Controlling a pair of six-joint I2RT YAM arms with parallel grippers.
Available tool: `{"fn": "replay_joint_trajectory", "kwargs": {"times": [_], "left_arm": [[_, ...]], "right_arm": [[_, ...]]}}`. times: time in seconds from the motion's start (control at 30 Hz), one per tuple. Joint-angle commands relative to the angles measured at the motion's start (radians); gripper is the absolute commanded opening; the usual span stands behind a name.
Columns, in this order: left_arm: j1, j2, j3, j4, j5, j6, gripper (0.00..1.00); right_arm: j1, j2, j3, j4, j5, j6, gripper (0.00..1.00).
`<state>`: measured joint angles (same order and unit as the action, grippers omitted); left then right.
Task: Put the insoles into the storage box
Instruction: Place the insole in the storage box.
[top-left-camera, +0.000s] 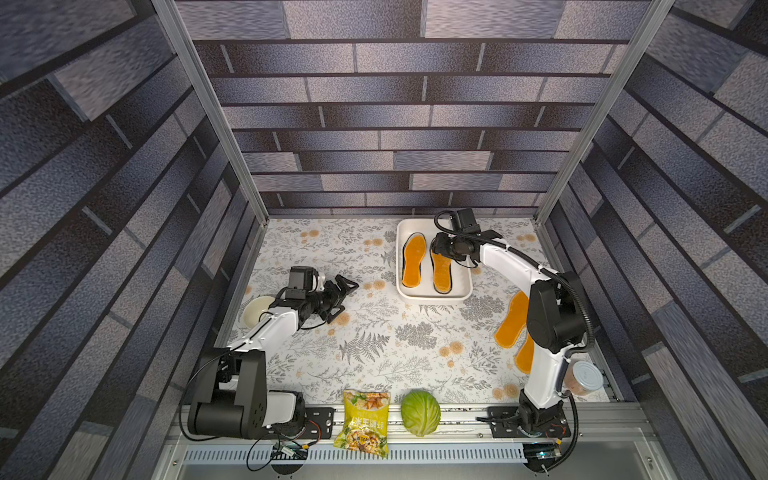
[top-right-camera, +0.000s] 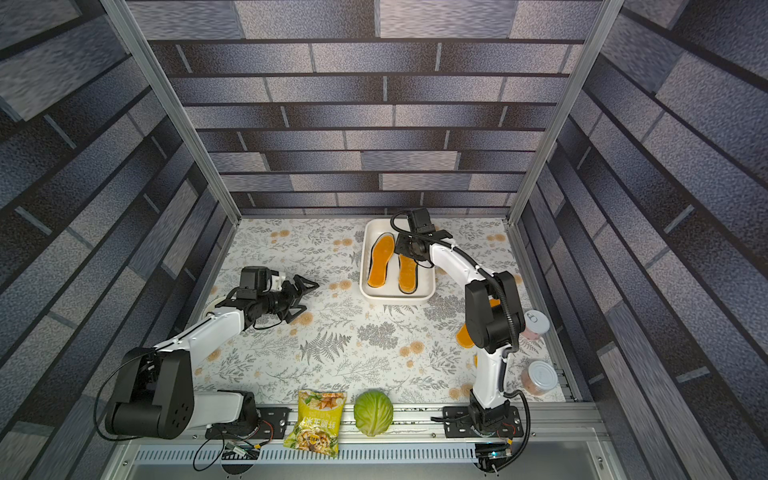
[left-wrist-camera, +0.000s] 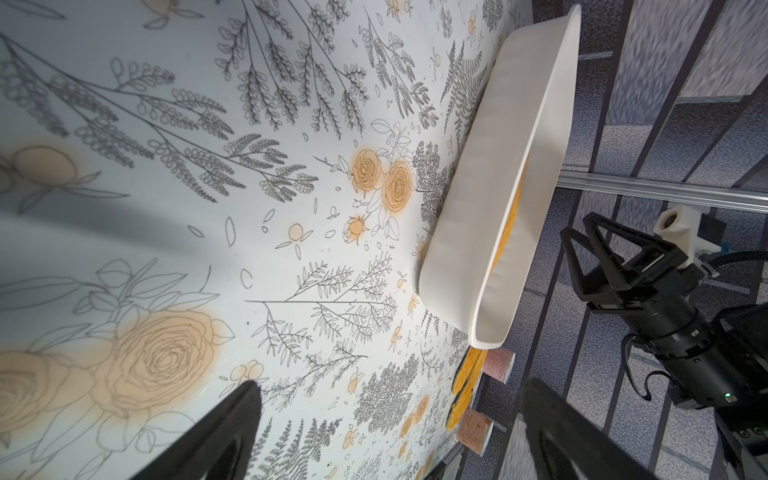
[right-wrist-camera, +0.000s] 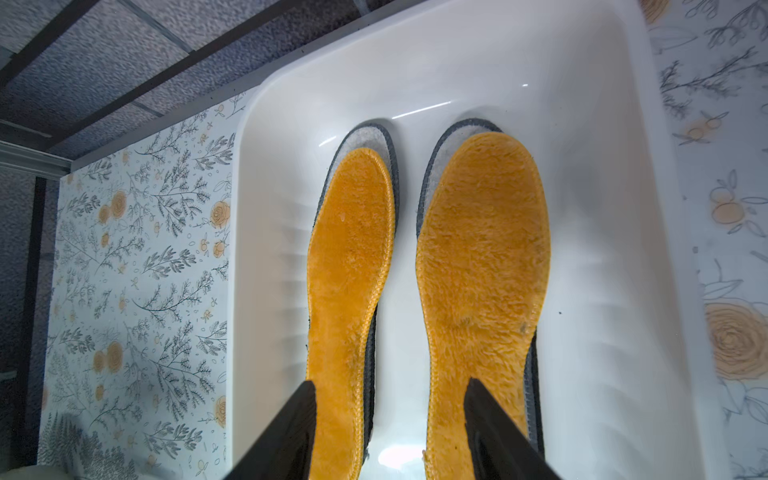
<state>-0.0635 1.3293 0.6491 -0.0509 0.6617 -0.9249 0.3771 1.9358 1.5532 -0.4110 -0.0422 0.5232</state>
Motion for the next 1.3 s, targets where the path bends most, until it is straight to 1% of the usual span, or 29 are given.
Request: {"fn": "replay_joint_trajectory", "kwargs": {"times": [0.0, 0.17, 0.2, 0.4, 0.53, 0.7, 0.83, 0.97, 1.07, 1.27], "left_arm": [[0.007, -0.01, -0.008, 0.001, 0.02, 0.006, 1.0], [0.008, -0.022, -0.011, -0.01, 0.018, 0.009, 1.0], [0.008, -0.024, -0.011, -0.012, 0.018, 0.011, 1.0], [0.008, -0.027, -0.012, -0.011, 0.018, 0.011, 1.0], [0.01, -0.028, -0.014, -0.012, 0.019, 0.012, 1.0], [0.01, -0.025, -0.012, -0.012, 0.019, 0.011, 1.0], [0.01, -0.021, -0.011, -0.012, 0.017, 0.01, 1.0], [0.009, -0.016, -0.002, -0.011, 0.017, 0.009, 1.0], [0.007, -0.018, 0.008, -0.017, 0.019, 0.013, 1.0], [-0.002, -0.022, 0.033, -0.035, 0.017, 0.024, 1.0]], "right_arm": [[-0.006, 0.05, -0.002, -0.007, -0.062, 0.019, 0.58], [-0.007, 0.081, -0.014, -0.011, -0.046, 0.034, 0.58], [-0.007, 0.12, -0.015, -0.013, -0.042, 0.034, 0.58], [-0.007, 0.172, 0.008, -0.059, -0.028, 0.03, 0.58], [-0.008, 0.165, 0.022, -0.059, -0.052, 0.012, 0.59], [-0.008, 0.099, 0.023, -0.033, -0.106, -0.028, 0.6], [-0.008, -0.017, 0.012, -0.029, -0.153, -0.055, 0.61], [-0.008, -0.149, -0.045, -0.029, -0.147, -0.061, 0.61], [-0.007, -0.268, -0.129, -0.036, -0.104, -0.05, 0.62], [-0.008, -0.498, -0.302, -0.156, 0.073, 0.015, 0.63]]}}
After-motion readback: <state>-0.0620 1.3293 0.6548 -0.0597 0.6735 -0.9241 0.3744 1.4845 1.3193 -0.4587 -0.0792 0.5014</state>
